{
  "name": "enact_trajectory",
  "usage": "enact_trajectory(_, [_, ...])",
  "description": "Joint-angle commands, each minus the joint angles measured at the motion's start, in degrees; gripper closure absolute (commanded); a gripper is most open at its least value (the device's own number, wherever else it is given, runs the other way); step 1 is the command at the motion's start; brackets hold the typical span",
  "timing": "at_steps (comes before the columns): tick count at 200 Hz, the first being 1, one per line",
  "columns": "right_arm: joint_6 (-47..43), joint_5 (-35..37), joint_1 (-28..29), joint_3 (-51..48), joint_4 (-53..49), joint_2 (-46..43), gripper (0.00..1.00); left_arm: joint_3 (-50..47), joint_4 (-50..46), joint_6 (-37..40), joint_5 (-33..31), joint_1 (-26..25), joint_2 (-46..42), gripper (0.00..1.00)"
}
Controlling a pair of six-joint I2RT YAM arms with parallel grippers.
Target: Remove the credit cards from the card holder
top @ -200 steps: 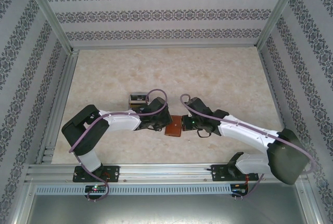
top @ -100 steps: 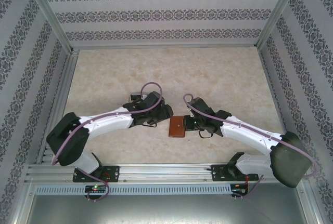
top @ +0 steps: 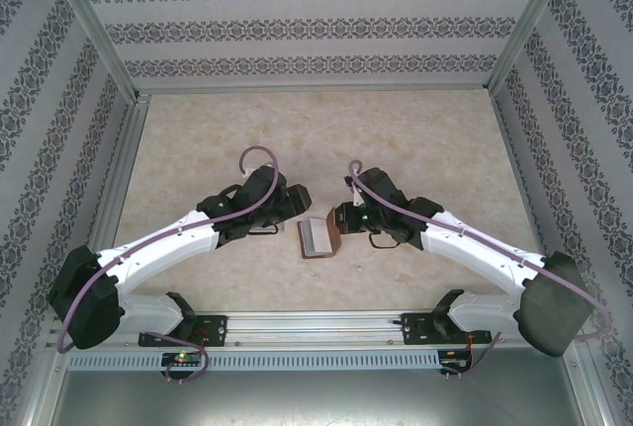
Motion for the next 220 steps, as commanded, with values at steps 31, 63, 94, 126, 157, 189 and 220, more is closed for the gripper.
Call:
enact_trajectory(31, [-2.86,3.61,-6.63,-8.77,-3.21,-3.51,1.00,-1.22,1.50,1.79,6.14,-0.07,5.11,0.29])
enact_trajectory(63, [-3.71,3.44,-6.92,-9.55,-1.86,-2.06,0.99,-0.47,4.24,2.23,9.21,-1.43,9.26,0.37])
enact_trajectory(94, [-3.71,2.97,-6.08,-8.85,-0.94,-0.45,1.00,2.55,4.10,3.88,11.08,-2.78,13.44,0.42])
enact_trajectory(126, [-3.49,3.15,-5.53,-8.41,-1.10,-1.04,1.00,6.18,1.95,5.36,10.45,-3.50,15.61,0.43])
enact_trajectory(157, [-3.49,1.39,-4.08,-6.37,-1.81,-3.32,1.00,9.13,-0.86,7.29,8.10,-3.60,14.56,0.44])
enact_trajectory(189, [-4.14,1.26,-0.68,-1.99,-2.12,-5.03,1.00,9.56,-1.62,8.17,6.91,-3.60,12.67,0.44])
enact_trajectory(220, [-3.90,2.27,-1.13,-1.70,-2.62,-3.42,1.00,9.79,-0.72,8.16,8.84,-3.58,14.36,0.46])
